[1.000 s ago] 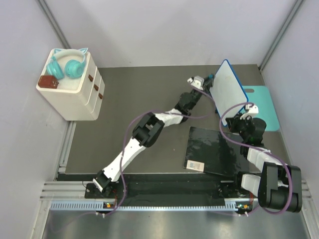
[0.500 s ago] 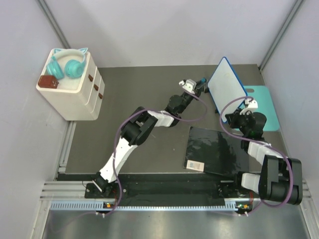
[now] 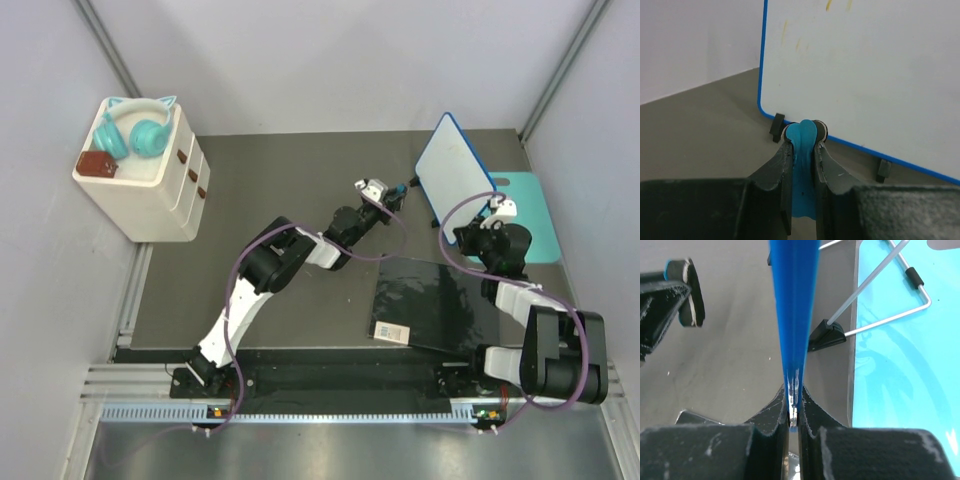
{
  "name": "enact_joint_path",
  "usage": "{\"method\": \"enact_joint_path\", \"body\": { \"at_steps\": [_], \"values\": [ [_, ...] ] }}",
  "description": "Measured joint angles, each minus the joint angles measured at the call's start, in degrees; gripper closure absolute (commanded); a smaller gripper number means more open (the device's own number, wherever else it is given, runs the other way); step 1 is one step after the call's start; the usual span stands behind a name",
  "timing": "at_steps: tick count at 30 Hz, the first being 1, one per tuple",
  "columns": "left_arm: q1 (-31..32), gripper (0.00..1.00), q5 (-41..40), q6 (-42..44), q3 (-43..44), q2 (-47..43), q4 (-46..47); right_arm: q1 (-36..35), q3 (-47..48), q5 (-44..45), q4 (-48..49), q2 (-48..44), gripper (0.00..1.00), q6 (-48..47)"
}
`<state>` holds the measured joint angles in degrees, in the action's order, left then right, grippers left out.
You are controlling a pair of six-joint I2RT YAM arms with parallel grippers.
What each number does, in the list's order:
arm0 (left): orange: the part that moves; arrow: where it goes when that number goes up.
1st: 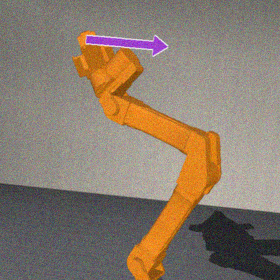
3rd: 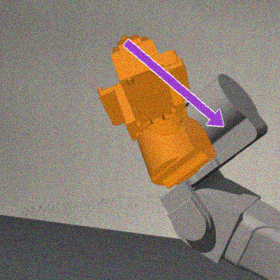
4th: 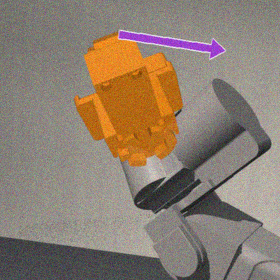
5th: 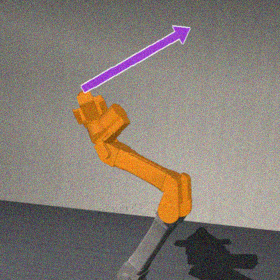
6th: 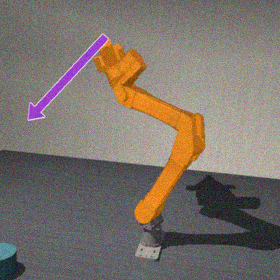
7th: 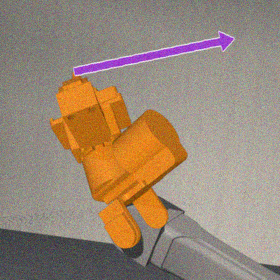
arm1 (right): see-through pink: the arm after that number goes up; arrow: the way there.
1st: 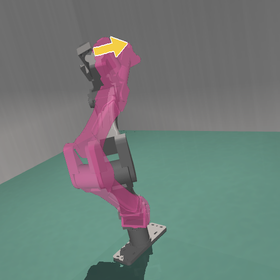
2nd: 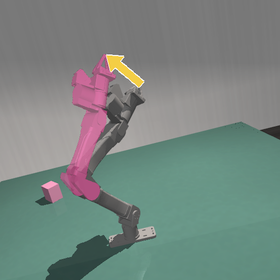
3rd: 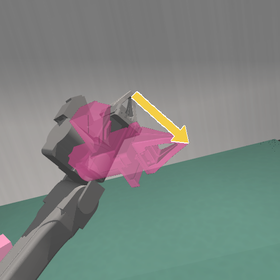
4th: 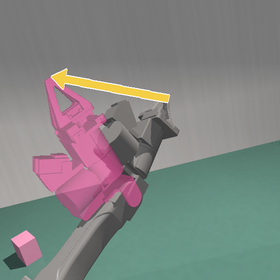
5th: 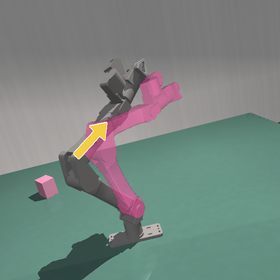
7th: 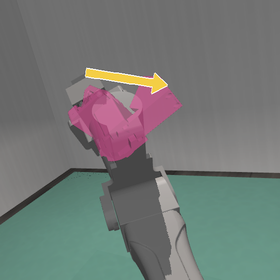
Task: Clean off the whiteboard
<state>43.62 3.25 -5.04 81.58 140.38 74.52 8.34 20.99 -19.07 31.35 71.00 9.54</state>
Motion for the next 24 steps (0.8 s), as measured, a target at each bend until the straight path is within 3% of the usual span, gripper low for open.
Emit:
{"method": "enact_joint_path", "body": {
  "at_steps": [10,24],
  "values": [
    [0.04,1.0,1.79,-1.68,-3.52,-0.31,0.0,-0.35,-1.9,1.46,2.84,-0.13,1.0,-0.59],
    [0.7,1.0,3.1,-2.4,-5.92,-0.31,0.04,-0.35,2.56,4.24,-5.33,-2.73,1.0,-3.06]
  ]
}}
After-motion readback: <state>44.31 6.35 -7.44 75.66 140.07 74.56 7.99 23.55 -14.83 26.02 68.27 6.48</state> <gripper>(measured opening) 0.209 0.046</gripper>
